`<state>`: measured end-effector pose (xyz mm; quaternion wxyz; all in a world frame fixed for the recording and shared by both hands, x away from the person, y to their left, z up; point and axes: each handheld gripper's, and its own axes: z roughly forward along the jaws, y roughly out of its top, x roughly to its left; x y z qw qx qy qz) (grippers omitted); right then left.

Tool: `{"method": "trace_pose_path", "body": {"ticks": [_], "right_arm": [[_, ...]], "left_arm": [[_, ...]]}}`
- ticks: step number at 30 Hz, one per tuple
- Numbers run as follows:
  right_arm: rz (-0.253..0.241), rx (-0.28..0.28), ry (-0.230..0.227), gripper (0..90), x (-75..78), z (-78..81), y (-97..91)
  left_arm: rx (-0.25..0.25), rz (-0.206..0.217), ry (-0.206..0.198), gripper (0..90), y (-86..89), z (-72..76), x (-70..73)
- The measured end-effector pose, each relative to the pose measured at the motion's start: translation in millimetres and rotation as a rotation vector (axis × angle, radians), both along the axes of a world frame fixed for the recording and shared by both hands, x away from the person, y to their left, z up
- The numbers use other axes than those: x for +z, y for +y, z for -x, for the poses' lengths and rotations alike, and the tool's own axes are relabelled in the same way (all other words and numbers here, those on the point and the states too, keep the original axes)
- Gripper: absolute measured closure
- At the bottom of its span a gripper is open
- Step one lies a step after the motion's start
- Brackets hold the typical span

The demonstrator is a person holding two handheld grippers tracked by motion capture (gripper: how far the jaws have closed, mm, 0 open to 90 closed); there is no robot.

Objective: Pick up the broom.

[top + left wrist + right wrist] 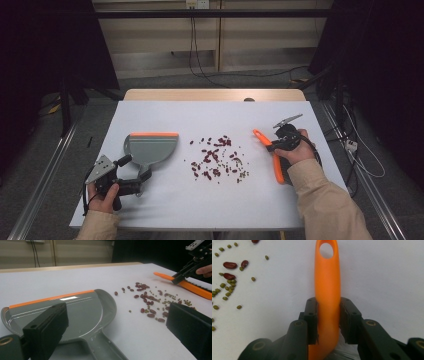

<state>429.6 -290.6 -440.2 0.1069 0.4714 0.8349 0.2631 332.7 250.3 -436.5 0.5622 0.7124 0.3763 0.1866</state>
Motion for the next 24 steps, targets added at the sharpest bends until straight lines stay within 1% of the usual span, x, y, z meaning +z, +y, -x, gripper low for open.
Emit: {"method": "trace_pose_path", "body": {"ticks": [1,2,3,4,5,6,7,8,9,10,11,12,13,14,15,16,17,18,19,20,22,23,24], "right_arm": [[0.0,0.0,0.0,70.6,0.0,0.0,0.0],[-0.004,-0.001,-0.011,70.6,2.1,1.4,-0.9],[-0.021,-0.002,-0.018,70.6,5.1,2.9,-3.4],[-0.044,-0.012,-0.052,70.6,9.7,6.0,-7.9],[-0.044,-0.012,-0.052,70.6,9.7,6.0,-7.9],[-0.08,-0.023,-0.094,70.6,15.8,11.3,-13.8],[-0.08,-0.023,-0.094,70.6,15.8,11.3,-13.8],[-0.111,-0.04,-0.129,70.6,21.7,17.0,-19.2],[-0.111,-0.04,-0.129,70.6,21.7,17.0,-19.2],[-0.137,-0.053,-0.167,70.6,26.8,22.5,-23.7],[-0.137,-0.053,-0.167,70.6,26.8,22.5,-23.7],[-0.172,-0.053,-0.212,70.6,33.6,30.2,-27.1],[-0.172,-0.053,-0.212,70.6,33.6,30.2,-27.1],[-0.206,-0.062,-0.254,70.6,38.7,36.4,-29.5],[-0.206,-0.062,-0.254,70.6,38.7,36.4,-29.5],[-0.229,-0.073,-0.297,70.6,41.7,41.9,-31.3],[-0.229,-0.073,-0.297,70.6,41.7,41.9,-31.3],[-0.254,-0.076,-0.324,70.6,43.7,46.9,-33.7],[-0.254,-0.076,-0.324,70.6,43.7,46.9,-33.7],[-0.271,-0.075,-0.358,70.6,45.6,52.3,-36.0],[-0.29,-0.078,-0.387,70.6,48.0,57.5,-38.2],[-0.29,-0.078,-0.387,70.6,48.0,57.5,-38.2],[-0.329,-0.088,-0.437,70.6,52.0,64.2,-42.5]], "left_arm": [[0.0,0.0,0.0,4.0,0.0,0.0,0.0],[0.0,0.004,0.0,4.0,-0.6,0.1,0.3],[0.0,0.001,-0.002,4.0,-0.7,0.1,0.7],[0.0,-0.001,-0.004,4.0,-1.4,0.2,1.3],[0.0,-0.001,-0.004,4.0,-1.4,0.2,1.3],[-0.002,-0.001,-0.006,4.0,-1.9,0.0,1.7],[0.003,0.001,-0.005,4.0,-2.3,0.2,2.0],[0.004,-0.004,-0.009,4.0,-2.0,0.0,2.8],[0.007,-0.009,-0.012,4.0,-1.9,0.1,3.5],[0.012,-0.012,-0.019,3.8,-2.8,0.5,5.4],[0.012,-0.012,-0.019,3.8,-2.8,0.5,5.4],[0.012,-0.008,-0.026,3.8,-4.0,0.7,8.2],[0.012,-0.008,-0.026,3.8,-4.0,0.7,8.2],[0.012,-0.003,-0.03,3.8,-5.2,0.5,9.9],[0.01,-0.003,-0.028,3.8,-6.2,0.5,11.0],[0.008,-0.011,-0.034,3.9,-7.8,0.4,13.2],[0.005,-0.01,-0.036,3.9,-9.1,0.4,14.6],[-0.004,-0.009,-0.044,3.9,-12.5,0.5,19.0],[-0.004,-0.009,-0.044,3.9,-12.5,0.5,19.0],[-0.006,-0.001,-0.05,3.9,-15.1,0.8,21.9],[-0.015,0.003,-0.054,3.9,-18.2,0.8,26.2],[-0.019,0.003,-0.06,3.9,-20.3,0.9,28.7],[-0.027,0.004,-0.064,3.9,-23.9,1.0,31.4]]}}
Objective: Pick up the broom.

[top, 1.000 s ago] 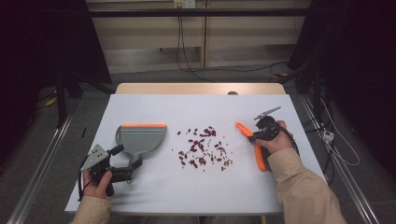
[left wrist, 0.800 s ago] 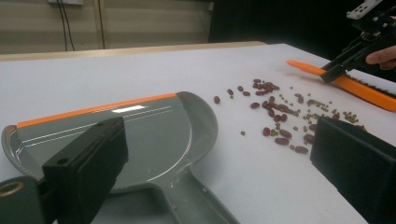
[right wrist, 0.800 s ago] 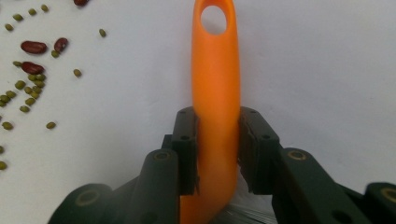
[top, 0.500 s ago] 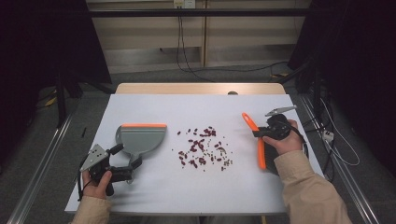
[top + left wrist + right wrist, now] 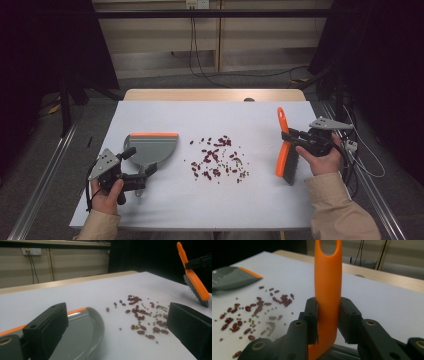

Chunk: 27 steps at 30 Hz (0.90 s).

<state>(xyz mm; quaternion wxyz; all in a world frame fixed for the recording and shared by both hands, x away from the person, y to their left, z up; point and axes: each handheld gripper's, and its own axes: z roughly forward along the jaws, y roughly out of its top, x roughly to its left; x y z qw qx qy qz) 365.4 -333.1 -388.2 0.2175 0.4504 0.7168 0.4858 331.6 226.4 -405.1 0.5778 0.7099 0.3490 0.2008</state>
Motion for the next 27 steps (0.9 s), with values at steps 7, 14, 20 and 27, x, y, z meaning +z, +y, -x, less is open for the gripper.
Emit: {"method": "trace_pose_path", "body": {"ticks": [7,14,20,27], "right_arm": [[-0.055,0.006,-0.084,70.6,7.5,11.6,-5.8],[-0.101,0.018,-0.132,70.6,10.4,17.5,-4.2],[-0.114,0.033,-0.143,70.6,15.0,17.8,-1.9],[-0.133,0.057,-0.167,70.6,27.4,13.3,9.3]], "left_arm": [[-0.059,-0.017,-0.023,3.9,-25.4,1.3,11.8],[-0.104,-0.028,-0.033,3.9,-47.7,-2.5,15.1],[-0.138,-0.036,-0.025,4.0,-63.5,-6.2,16.1],[-0.257,-0.012,0.028,4.5,-101.5,-14.1,19.1]]}}
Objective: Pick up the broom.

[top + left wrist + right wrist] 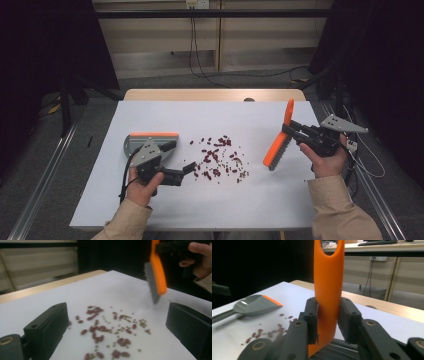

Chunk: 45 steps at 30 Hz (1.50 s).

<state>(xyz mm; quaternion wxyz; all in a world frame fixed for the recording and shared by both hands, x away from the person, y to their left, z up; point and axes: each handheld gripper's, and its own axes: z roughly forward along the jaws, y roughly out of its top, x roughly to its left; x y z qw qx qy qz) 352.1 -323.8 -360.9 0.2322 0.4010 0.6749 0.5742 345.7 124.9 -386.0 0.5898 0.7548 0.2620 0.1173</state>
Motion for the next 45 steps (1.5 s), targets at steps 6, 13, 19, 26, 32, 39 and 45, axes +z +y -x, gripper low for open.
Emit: {"method": "trace_pose_path", "body": {"ticks": [6,13,19,26,32,39,45], "right_arm": [[-0.013,0.055,-0.023,70.6,11.0,-10.8,31.8],[-0.012,0.111,-0.026,70.6,15.5,-22.3,65.3],[-0.005,0.155,-0.011,70.4,14.9,-30.1,97.9],[-0.008,0.155,0.008,69.0,13.8,-33.9,109.9],[0.024,0.099,-0.015,44.9,11.1,-33.1,121.4],[0.019,0.034,0.004,23.7,5.4,-28.9,128.9],[-0.032,0.02,0.064,23.1,-0.1,-26.0,132.9]], "left_arm": [[-0.093,-0.037,0.059,9.9,-58.9,-15.8,-4.3],[-0.123,-0.079,0.143,19.0,-114.8,-26.5,-14.6],[-0.089,-0.094,0.146,67.6,-123.0,-31.2,-20.4],[-0.004,-0.115,0.143,70.2,-109.1,-29.9,-19.1],[0.041,-0.102,0.135,70.6,-103.0,-29.8,-17.9],[0.102,-0.085,0.11,70.8,-92.6,-31.6,-16.3],[0.147,-0.081,0.098,70.9,-88.0,-32.1,-18.1]]}}
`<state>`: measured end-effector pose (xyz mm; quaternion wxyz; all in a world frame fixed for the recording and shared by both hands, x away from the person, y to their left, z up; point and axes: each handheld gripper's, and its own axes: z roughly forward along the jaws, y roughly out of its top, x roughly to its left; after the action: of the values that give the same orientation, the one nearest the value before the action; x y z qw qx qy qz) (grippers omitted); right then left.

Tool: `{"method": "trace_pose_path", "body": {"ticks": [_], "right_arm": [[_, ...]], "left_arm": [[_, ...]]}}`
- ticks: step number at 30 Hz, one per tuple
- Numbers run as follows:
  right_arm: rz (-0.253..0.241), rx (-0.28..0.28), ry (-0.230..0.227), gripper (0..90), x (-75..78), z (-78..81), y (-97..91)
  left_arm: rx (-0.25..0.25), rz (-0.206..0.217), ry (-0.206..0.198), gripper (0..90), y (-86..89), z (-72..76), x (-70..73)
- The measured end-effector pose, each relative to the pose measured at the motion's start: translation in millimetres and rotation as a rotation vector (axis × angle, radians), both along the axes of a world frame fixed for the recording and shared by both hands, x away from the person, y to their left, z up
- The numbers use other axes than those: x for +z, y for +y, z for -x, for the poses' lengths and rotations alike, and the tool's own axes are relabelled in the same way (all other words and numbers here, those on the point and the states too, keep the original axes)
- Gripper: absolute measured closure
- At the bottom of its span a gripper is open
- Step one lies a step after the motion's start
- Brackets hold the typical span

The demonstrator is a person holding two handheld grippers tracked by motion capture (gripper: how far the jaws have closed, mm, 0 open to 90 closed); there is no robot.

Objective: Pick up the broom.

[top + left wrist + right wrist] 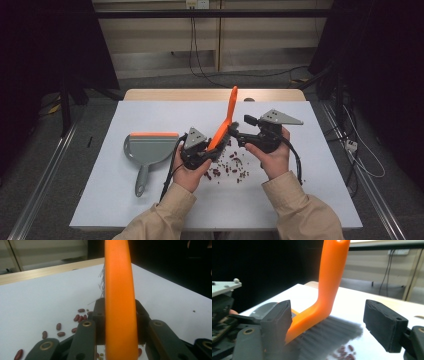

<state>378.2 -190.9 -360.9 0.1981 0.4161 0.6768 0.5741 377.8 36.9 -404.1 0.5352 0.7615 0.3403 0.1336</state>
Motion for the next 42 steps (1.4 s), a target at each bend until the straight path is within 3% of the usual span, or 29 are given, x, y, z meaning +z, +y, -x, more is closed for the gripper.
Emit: {"method": "trace_pose_path", "body": {"ticks": [3,6,8,10,14,17,21,26,28,29,30,31,33,36,39,40,42], "right_arm": [[-0.006,0.006,0.02,22.0,-2.7,0.5,4.5],[-0.022,-0.016,0.092,22.4,-11.5,-1.8,15.7],[-0.027,-0.015,0.106,22.5,-13.3,-2.9,17.8],[-0.078,-0.017,0.163,23.0,-18.4,-6.9,28.4],[-0.095,-0.056,0.18,21.4,-19.8,-10.1,35.9],[-0.159,-0.089,0.238,27.5,-21.3,-15.3,40.3],[-0.184,-0.13,0.234,32.9,-19.2,-16.1,43.8],[-0.231,-0.161,0.285,37.4,-17.6,-19.7,47.7],[-0.239,-0.162,0.295,50.7,-13.1,-21.4,50.6],[-0.239,-0.162,0.295,50.7,-13.1,-21.4,50.6],[-0.273,-0.142,0.316,58.1,-10.8,-23.8,49.8],[-0.273,-0.142,0.316,58.1,-10.8,-23.8,49.8],[-0.281,-0.114,0.319,69.3,-7.1,-24.5,48.4],[-0.238,-0.103,0.281,70.0,-5.6,-24.9,45.9],[-0.235,-0.081,0.263,70.2,-4.8,-26.1,40.3],[-0.191,-0.082,0.22,70.2,-1.6,-25.6,35.0],[-0.175,-0.08,0.203,70.3,0.0,-25.7,31.2]], "left_arm": [[0.019,-0.002,-0.011,70.8,1.0,0.4,-0.1],[0.035,-0.009,-0.032,70.8,0.6,1.7,0.7],[0.038,-0.014,-0.039,70.8,-0.5,2.3,1.0],[0.039,-0.018,-0.056,70.8,-3.8,5.3,1.7],[0.053,-0.031,-0.086,70.4,-6.0,9.2,2.4],[0.061,-0.052,-0.124,69.5,-7.2,12.9,3.5],[0.073,-0.08,-0.181,69.0,-10.7,17.5,5.3],[0.079,-0.12,-0.227,68.0,-14.3,22.1,8.2],[0.087,-0.127,-0.226,64.7,-14.5,22.0,8.0],[0.089,-0.14,-0.233,64.7,-15.2,22.7,7.6],[0.094,-0.135,-0.234,58.5,-16.6,23.3,7.0],[0.091,-0.134,-0.222,58.5,-17.0,22.9,6.4],[0.103,-0.119,-0.2,50.9,-17.0,19.9,4.2],[0.075,-0.055,-0.17,50.8,-10.2,13.3,3.1],[0.059,-0.045,-0.15,45.9,-5.6,13.1,5.0],[0.05,-0.045,-0.147,40.3,-3.0,12.7,6.4],[0.045,-0.025,-0.139,38.0,3.0,11.9,8.4]]}}
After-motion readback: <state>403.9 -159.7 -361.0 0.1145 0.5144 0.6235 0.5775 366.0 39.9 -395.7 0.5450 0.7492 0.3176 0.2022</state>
